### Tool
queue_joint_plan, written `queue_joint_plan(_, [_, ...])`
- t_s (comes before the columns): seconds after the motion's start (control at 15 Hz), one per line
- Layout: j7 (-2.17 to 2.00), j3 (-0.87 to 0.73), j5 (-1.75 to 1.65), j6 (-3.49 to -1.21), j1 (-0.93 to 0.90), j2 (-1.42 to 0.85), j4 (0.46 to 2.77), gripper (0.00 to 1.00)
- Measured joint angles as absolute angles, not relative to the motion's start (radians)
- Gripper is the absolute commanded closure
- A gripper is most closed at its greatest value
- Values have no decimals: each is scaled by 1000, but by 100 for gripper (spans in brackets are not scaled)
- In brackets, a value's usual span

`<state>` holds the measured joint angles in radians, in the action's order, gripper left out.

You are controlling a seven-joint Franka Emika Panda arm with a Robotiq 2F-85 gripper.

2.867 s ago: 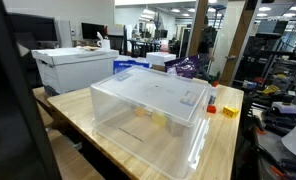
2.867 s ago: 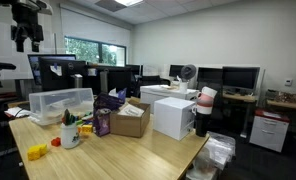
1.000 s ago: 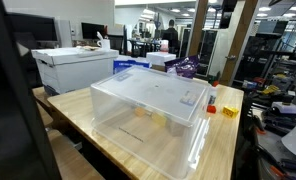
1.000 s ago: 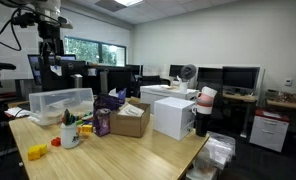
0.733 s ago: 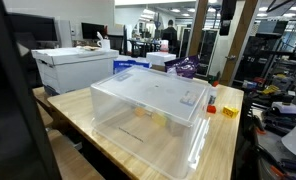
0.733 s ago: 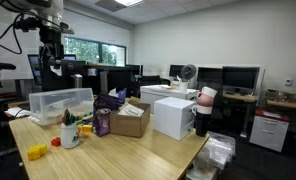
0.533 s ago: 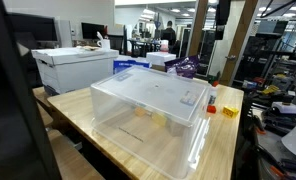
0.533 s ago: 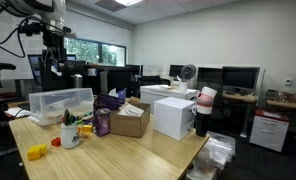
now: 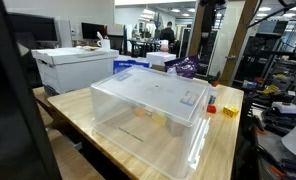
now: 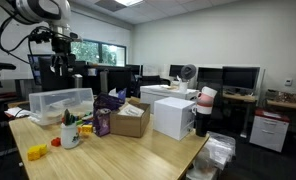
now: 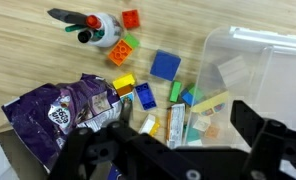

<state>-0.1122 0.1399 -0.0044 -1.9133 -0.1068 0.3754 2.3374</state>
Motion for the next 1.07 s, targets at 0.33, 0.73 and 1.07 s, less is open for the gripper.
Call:
queue_joint_plan(0.33, [-110, 123, 45, -1967, -110, 360, 2336, 0])
queue_joint_plan(0.73, [-84, 126, 111, -1997, -152, 345, 2312, 0])
queue_joint_plan(1.07, [-18, 127, 182, -2030, -192, 304, 2296, 0])
